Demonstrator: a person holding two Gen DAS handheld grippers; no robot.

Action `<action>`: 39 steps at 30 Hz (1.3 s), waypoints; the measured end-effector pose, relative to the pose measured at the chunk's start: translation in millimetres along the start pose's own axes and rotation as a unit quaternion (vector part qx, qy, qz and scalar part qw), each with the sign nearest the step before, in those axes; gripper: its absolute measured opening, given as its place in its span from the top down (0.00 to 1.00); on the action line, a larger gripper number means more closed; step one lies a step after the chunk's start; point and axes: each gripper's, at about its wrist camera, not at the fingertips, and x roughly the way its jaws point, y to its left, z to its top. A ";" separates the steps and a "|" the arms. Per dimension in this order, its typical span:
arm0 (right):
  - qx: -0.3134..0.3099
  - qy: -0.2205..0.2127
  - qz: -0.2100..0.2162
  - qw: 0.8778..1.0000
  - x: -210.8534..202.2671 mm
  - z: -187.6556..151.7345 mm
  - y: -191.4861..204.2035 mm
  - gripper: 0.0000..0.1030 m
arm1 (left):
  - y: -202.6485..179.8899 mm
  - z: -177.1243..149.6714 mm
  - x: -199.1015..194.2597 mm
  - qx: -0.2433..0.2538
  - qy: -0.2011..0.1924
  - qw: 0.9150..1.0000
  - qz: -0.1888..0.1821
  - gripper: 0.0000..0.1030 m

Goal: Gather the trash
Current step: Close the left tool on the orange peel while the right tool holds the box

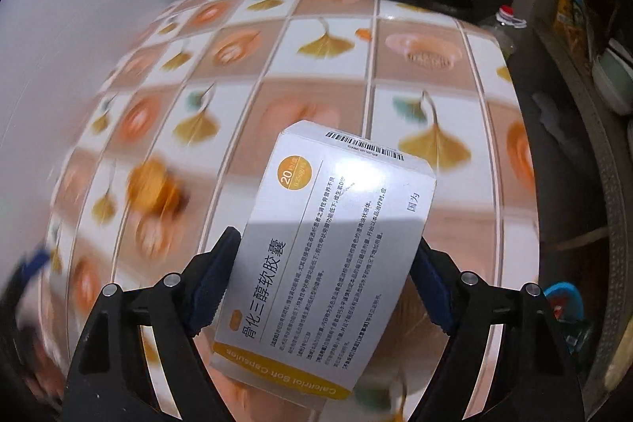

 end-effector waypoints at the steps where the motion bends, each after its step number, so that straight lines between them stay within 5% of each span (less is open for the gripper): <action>1: -0.004 -0.003 0.009 1.000 -5.7 -9.9 1.0 0.25 | 2.2 6.2 5.6 -0.005 0.005 1.000 0.001 0.05; 9: 0.006 -0.019 0.065 0.998 -29.3 -61.9 1.7 0.25 | 12.5 45.6 68.8 -0.009 0.071 0.997 0.014 0.21; 19: 0.019 -0.028 0.077 0.996 -33.2 -86.6 -4.9 0.25 | 7.9 63.1 124.8 0.024 0.126 0.989 0.073 0.60; 27: 0.023 -0.041 0.082 0.995 -39.1 -89.1 -8.0 0.26 | -18.3 45.9 127.1 0.093 0.146 0.980 0.097 0.75; 29: 0.022 -0.043 0.083 0.995 -41.1 -89.6 -9.1 0.26 | -23.2 40.9 125.9 0.107 0.145 0.979 0.098 0.86; 39: 0.022 -0.054 0.078 0.995 -55.2 -98.1 -10.2 0.26 | -41.1 11.8 104.9 0.144 0.140 0.976 0.084 0.92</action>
